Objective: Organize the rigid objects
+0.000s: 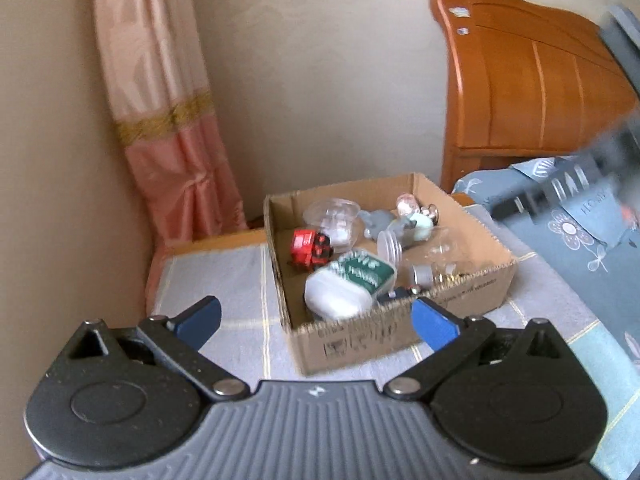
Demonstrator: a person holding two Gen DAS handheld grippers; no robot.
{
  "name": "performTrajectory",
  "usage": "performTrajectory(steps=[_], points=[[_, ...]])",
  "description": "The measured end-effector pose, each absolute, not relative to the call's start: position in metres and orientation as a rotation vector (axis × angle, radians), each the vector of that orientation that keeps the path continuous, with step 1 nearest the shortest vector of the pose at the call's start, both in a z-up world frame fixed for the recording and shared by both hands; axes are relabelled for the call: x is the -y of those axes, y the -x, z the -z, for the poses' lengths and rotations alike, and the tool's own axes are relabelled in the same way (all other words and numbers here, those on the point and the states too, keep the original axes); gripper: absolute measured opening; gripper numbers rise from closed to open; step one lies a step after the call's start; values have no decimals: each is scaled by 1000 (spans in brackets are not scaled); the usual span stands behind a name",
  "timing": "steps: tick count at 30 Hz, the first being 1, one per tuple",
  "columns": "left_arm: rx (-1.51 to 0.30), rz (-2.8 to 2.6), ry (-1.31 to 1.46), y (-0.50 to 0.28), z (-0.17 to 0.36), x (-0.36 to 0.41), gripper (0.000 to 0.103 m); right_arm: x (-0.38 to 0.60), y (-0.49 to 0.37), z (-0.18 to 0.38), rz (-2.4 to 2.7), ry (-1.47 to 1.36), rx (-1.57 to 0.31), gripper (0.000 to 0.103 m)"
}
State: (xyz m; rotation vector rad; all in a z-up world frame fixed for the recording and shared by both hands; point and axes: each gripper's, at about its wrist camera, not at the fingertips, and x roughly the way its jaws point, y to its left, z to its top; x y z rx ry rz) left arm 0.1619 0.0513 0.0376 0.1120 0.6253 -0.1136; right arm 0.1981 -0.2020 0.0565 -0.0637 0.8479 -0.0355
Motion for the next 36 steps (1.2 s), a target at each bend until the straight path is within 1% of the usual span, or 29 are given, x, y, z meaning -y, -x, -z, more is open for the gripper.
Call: performTrajectory(steps=[6, 10, 14, 25, 36], points=[[-744, -4, -66, -144, -10, -42, 101, 191, -138, 6, 115, -61, -925, 103], [-837, -26, -37, -138, 1, -39, 101, 183, -112, 24, 149, -122, -965, 103], [-839, -14, -37, -129, -6, -33, 101, 171, -97, 15, 196, -67, -929, 103], [-757, -47, -66, -112, -46, -27, 101, 166, -79, -24, 204, -84, -807, 103], [-734, -45, -63, -108, -53, -25, 101, 163, -74, -35, 211, -69, -762, 103]])
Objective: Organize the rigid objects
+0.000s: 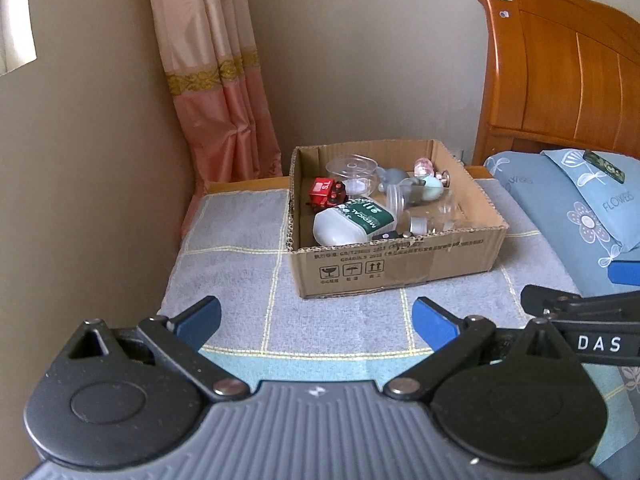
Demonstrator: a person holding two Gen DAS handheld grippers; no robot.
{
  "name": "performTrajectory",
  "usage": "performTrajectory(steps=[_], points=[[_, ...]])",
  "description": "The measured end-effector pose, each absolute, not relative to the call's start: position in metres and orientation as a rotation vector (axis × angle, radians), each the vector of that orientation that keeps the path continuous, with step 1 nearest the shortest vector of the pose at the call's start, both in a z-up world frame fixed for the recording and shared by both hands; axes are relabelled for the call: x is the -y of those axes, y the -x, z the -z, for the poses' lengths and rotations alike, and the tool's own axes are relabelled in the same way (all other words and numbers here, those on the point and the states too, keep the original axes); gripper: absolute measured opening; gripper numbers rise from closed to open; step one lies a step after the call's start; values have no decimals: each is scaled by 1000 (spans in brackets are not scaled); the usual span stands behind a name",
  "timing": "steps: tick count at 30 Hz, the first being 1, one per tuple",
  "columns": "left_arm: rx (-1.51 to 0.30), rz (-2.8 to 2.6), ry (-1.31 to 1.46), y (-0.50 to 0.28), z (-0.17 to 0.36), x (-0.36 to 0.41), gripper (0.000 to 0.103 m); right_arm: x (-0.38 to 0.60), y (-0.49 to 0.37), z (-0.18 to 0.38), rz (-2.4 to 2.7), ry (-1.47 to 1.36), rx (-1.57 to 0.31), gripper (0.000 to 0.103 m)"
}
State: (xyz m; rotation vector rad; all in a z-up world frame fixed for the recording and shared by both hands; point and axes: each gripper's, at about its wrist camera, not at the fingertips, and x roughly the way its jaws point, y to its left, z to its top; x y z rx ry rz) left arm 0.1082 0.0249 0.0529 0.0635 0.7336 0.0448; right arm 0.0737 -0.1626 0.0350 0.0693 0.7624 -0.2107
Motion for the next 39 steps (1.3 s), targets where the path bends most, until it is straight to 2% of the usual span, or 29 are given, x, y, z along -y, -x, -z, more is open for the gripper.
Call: performTrajectory(steps=[39], points=[[-708, -63, -67, -103, -60, -19, 101, 164, -69, -41, 222, -62, -731, 103]])
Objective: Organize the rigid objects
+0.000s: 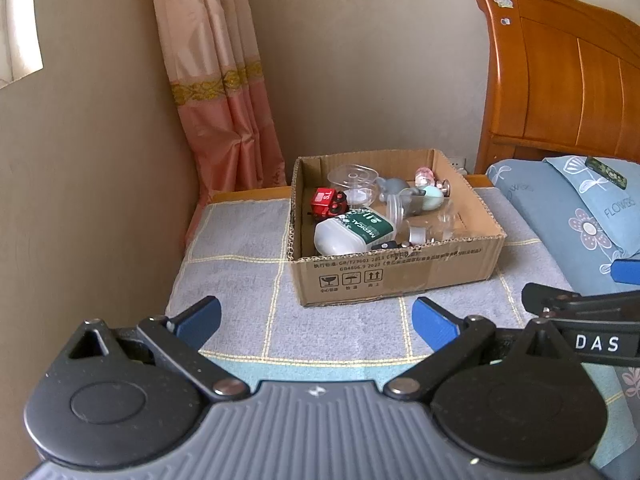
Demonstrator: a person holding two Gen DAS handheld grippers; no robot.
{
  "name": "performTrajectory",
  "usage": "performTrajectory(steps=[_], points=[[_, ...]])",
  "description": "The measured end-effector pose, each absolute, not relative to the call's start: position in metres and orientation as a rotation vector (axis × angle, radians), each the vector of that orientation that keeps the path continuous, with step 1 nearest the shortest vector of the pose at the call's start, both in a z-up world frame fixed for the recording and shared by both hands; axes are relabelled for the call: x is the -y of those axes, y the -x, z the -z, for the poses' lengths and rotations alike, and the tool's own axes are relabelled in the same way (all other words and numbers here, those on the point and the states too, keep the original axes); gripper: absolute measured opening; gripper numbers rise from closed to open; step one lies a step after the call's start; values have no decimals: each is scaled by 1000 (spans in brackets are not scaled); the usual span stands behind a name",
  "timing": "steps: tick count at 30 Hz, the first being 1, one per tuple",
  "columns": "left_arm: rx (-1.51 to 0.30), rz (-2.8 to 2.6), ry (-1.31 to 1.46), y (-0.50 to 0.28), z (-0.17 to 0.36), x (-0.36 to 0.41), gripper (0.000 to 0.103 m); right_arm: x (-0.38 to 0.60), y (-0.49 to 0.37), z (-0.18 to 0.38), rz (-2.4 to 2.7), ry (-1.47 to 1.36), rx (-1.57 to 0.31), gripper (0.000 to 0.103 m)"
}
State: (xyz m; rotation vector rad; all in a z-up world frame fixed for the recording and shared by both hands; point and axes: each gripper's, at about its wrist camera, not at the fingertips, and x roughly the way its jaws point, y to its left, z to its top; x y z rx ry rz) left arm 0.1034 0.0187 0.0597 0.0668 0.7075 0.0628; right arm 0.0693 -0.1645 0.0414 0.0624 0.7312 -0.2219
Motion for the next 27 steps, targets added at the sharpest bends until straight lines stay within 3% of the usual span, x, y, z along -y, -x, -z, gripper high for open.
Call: performTrajectory(steps=[27], points=[[-701, -62, -66, -102, -59, -17, 101, 164, -68, -43, 222, -63, -727, 103]])
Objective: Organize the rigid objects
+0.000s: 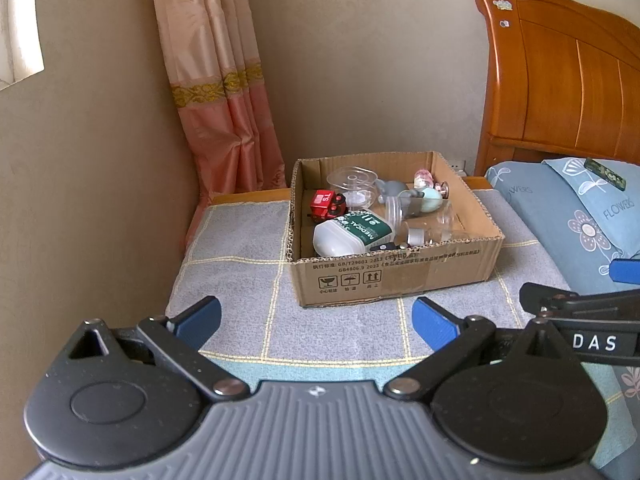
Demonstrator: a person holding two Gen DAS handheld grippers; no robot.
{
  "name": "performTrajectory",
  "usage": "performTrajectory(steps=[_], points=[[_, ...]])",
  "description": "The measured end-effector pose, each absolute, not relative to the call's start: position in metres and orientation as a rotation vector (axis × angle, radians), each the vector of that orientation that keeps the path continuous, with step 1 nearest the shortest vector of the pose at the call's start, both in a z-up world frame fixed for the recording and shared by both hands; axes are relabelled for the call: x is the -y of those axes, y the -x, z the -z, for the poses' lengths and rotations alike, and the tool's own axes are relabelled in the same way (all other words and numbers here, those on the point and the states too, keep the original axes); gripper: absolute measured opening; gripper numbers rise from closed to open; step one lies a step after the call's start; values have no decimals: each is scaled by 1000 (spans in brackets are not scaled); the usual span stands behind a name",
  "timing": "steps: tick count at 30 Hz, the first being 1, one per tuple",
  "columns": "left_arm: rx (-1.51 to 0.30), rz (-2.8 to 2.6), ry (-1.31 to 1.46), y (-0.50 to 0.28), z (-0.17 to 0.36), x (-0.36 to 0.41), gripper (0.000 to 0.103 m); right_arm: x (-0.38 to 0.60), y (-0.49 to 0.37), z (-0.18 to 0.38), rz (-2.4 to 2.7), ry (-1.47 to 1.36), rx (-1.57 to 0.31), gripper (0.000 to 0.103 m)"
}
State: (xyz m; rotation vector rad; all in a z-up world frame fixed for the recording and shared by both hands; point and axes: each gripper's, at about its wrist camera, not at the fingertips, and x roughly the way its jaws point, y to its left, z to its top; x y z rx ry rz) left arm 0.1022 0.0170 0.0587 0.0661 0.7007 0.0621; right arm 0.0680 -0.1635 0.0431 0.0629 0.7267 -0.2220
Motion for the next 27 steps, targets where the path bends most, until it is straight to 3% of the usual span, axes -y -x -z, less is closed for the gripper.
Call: performTrajectory(steps=[27], points=[[-700, -63, -63, -100, -61, -16, 101, 163, -68, -44, 221, -62, -725, 103]])
